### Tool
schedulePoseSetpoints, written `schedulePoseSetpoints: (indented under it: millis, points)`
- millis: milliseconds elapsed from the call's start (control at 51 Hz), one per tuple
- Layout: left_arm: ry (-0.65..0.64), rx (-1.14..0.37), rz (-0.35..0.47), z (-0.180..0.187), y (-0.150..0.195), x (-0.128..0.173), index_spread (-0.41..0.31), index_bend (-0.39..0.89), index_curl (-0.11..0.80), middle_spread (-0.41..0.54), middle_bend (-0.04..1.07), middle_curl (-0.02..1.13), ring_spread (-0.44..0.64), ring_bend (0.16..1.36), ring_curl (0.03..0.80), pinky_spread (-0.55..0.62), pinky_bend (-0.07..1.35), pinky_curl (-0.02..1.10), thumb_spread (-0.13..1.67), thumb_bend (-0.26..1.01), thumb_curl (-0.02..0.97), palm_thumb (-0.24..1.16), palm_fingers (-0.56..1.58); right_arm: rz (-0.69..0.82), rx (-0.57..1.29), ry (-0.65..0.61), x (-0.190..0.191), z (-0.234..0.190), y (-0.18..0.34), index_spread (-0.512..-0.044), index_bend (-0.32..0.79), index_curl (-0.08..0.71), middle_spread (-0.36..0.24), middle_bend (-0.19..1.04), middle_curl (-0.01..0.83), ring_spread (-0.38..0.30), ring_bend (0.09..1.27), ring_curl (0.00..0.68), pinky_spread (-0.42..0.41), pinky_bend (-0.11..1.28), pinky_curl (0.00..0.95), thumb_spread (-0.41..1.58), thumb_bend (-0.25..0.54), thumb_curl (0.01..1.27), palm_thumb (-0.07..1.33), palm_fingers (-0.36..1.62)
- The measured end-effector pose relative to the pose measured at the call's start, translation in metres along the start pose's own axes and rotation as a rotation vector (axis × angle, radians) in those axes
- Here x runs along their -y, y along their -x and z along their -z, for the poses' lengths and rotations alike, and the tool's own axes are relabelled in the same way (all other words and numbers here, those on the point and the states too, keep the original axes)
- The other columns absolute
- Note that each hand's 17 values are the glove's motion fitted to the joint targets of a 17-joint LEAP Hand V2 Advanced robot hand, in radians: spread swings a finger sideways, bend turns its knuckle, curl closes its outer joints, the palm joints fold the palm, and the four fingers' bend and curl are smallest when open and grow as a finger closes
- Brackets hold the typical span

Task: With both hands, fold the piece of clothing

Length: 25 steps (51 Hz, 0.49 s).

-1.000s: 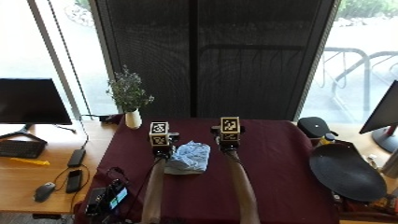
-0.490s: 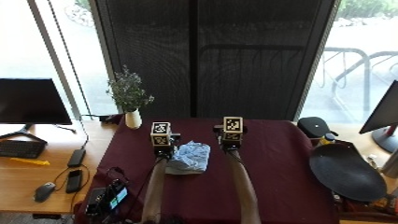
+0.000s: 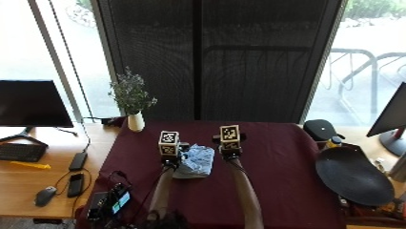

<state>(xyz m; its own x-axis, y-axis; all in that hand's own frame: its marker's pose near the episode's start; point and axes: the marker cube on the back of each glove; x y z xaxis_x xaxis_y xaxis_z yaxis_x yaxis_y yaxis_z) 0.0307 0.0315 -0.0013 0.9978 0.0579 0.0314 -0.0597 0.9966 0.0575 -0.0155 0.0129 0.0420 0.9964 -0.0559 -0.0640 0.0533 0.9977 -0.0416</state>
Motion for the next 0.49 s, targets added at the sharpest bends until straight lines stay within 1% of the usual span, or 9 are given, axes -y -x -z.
schedulePoseSetpoints:
  millis: [59, 137, 157, 235, 353, 392, 412, 471, 490]
  points:
    - [0.005, -0.020, -0.017, -0.004, 0.001, 0.000, -0.080, 0.15, 0.306, -0.007, 0.19, 0.36, 0.16, 0.56, 0.296, 0.35, 0.45, 0.28, 1.28, 0.01, 0.257, 0.35, 0.31, 0.003, -0.003, -0.015, 0.001, 0.006, -0.002, -0.268, 0.12, 0.210, 0.022, 0.18, 0.309, 0.115, 0.44, 0.299, 0.235, 0.74, 0.350, 1.29, 0.146, 0.32, 0.64, 0.29]
    - [-0.101, 0.000, -0.029, -0.006, 0.009, 0.016, -0.081, 0.15, 0.312, -0.008, 0.19, 0.36, 0.16, 0.56, 0.299, 0.36, 0.45, 0.29, 1.28, 0.00, 0.261, 0.36, 0.31, -0.003, 0.014, -0.023, 0.005, 0.011, -0.002, -0.269, 0.12, 0.214, 0.021, 0.18, 0.313, 0.115, 0.44, 0.304, 0.235, 0.74, 0.352, 1.29, 0.130, 0.32, 0.65, 0.28]
    - [-0.095, 0.002, -0.021, -0.005, 0.011, 0.015, -0.081, 0.15, 0.314, -0.008, 0.19, 0.36, 0.16, 0.56, 0.300, 0.36, 0.44, 0.29, 1.28, -0.01, 0.262, 0.36, 0.30, -0.007, 0.018, -0.018, 0.004, 0.015, -0.002, -0.269, 0.12, 0.215, 0.021, 0.18, 0.314, 0.115, 0.44, 0.305, 0.235, 0.74, 0.353, 1.29, 0.126, 0.32, 0.65, 0.28]
    - [0.019, -0.025, 0.025, 0.001, 0.011, -0.003, -0.081, 0.15, 0.319, -0.013, 0.19, 0.37, 0.16, 0.56, 0.302, 0.36, 0.44, 0.29, 1.28, -0.01, 0.268, 0.37, 0.30, -0.002, 0.000, -0.016, 0.004, 0.027, -0.002, -0.269, 0.13, 0.220, 0.021, 0.18, 0.316, 0.115, 0.44, 0.309, 0.235, 0.74, 0.353, 1.29, 0.111, 0.33, 0.66, 0.29]
    - [0.006, -0.028, 0.011, 0.003, 0.011, 0.002, -0.081, 0.15, 0.324, -0.015, 0.19, 0.37, 0.16, 0.57, 0.307, 0.36, 0.44, 0.30, 1.28, -0.01, 0.272, 0.37, 0.30, 0.019, 0.008, -0.025, 0.011, 0.024, 0.004, -0.270, 0.13, 0.225, 0.020, 0.18, 0.322, 0.115, 0.44, 0.315, 0.235, 0.74, 0.354, 1.29, 0.091, 0.34, 0.67, 0.29]
    - [-0.034, -0.003, 0.011, 0.004, 0.014, 0.010, -0.081, 0.15, 0.327, -0.016, 0.19, 0.38, 0.16, 0.56, 0.308, 0.36, 0.44, 0.30, 1.28, -0.01, 0.273, 0.37, 0.31, 0.029, 0.011, -0.008, 0.009, 0.022, 0.006, -0.270, 0.13, 0.228, 0.023, 0.18, 0.322, 0.115, 0.44, 0.316, 0.236, 0.74, 0.354, 1.29, 0.084, 0.34, 0.68, 0.29]
    - [-0.084, 0.023, 0.015, 0.006, 0.019, 0.017, -0.081, 0.15, 0.328, -0.016, 0.19, 0.38, 0.16, 0.56, 0.308, 0.36, 0.44, 0.30, 1.28, -0.01, 0.274, 0.37, 0.31, 0.031, 0.009, 0.003, 0.008, 0.021, 0.006, -0.270, 0.13, 0.229, 0.023, 0.18, 0.323, 0.115, 0.44, 0.317, 0.236, 0.74, 0.354, 1.29, 0.081, 0.34, 0.68, 0.29]
    - [-0.302, 0.096, 0.025, 0.011, 0.029, 0.048, -0.081, 0.15, 0.331, -0.016, 0.19, 0.38, 0.16, 0.56, 0.310, 0.36, 0.44, 0.31, 1.28, -0.01, 0.275, 0.38, 0.30, 0.037, 0.010, 0.014, 0.009, 0.011, 0.008, -0.269, 0.13, 0.232, 0.024, 0.18, 0.324, 0.115, 0.44, 0.319, 0.233, 0.74, 0.354, 1.29, 0.070, 0.34, 0.68, 0.29]
    - [-0.319, 0.081, 0.019, 0.010, 0.027, 0.051, -0.081, 0.15, 0.332, -0.016, 0.19, 0.38, 0.16, 0.56, 0.311, 0.36, 0.43, 0.31, 1.28, -0.01, 0.275, 0.38, 0.30, 0.038, 0.008, 0.007, 0.010, 0.008, 0.008, -0.269, 0.13, 0.233, 0.024, 0.18, 0.324, 0.115, 0.43, 0.319, 0.233, 0.74, 0.354, 1.29, 0.067, 0.35, 0.69, 0.29]
